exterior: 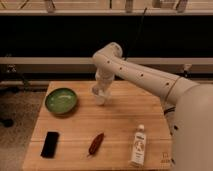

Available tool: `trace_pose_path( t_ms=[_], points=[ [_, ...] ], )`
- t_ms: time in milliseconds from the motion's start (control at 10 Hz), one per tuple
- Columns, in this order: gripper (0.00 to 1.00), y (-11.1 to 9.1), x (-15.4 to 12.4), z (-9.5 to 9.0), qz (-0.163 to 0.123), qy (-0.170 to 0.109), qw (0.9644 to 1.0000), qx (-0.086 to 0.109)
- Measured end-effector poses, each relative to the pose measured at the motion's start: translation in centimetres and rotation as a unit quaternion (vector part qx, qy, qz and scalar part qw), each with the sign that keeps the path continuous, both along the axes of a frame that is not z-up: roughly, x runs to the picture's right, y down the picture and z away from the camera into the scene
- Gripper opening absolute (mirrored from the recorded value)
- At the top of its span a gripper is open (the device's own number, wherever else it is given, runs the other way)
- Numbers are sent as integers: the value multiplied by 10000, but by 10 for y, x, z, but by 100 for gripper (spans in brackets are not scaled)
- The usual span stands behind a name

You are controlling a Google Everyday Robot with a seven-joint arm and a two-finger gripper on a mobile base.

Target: Place the white sponge in the ceramic cup

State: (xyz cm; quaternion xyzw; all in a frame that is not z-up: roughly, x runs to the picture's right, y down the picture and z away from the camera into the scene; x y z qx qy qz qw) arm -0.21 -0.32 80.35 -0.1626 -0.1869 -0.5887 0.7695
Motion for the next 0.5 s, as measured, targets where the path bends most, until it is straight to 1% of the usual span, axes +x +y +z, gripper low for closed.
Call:
trace_pose_path(
  t_ms=[100, 200, 500],
  points=[
    [26, 0, 0, 0, -7, -6, 10000, 1],
    [39, 1, 0, -1, -21, -15, 10000, 12],
    [62, 0, -1, -3, -54, -58, 10000, 43]
  ],
)
